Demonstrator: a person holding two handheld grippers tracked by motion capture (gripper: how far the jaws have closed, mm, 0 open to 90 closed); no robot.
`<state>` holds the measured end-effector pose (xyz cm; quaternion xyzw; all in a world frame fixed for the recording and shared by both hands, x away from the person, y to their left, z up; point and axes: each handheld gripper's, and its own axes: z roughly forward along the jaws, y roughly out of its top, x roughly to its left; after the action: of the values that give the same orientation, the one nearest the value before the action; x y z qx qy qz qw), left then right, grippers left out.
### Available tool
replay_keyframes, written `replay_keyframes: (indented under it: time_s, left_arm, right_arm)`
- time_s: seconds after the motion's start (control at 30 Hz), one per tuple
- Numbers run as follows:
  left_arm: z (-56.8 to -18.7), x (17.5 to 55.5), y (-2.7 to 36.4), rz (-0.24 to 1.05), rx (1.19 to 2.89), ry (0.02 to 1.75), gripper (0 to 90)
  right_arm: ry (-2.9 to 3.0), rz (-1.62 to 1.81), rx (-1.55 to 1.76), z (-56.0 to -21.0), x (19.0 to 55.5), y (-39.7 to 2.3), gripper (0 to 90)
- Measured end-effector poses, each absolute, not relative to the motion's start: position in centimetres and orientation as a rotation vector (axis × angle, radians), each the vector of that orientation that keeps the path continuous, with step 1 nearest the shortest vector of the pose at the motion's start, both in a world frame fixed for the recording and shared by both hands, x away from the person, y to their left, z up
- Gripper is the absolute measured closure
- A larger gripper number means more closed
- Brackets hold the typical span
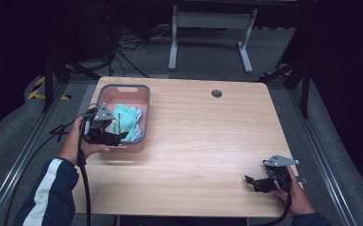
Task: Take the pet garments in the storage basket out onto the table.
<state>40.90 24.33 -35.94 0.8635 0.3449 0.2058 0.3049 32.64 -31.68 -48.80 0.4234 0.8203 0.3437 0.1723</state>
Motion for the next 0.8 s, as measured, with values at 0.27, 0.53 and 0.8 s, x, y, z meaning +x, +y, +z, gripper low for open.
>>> replay_keyframes:
  time_s: [0.27,0.53,0.8]
  left_arm:
    - [-37.4,44.4,24.1,0.449,2.345,1.025,21.6]
    - [-39.1,47.3,23.2,0.404,2.439,1.132,19.8]
    - [-40.0,49.4,22.9,0.379,2.5,1.186,17.4]
  right_arm:
    - [2.328,0.975,1.202,-48.8,32.6,-31.7,0.4]
    - [2.328,0.975,1.201,-48.8,32.6,-31.7,0.4]
    - [2.328,0.975,1.202,-48.8,32.6,-31.7,0.4]
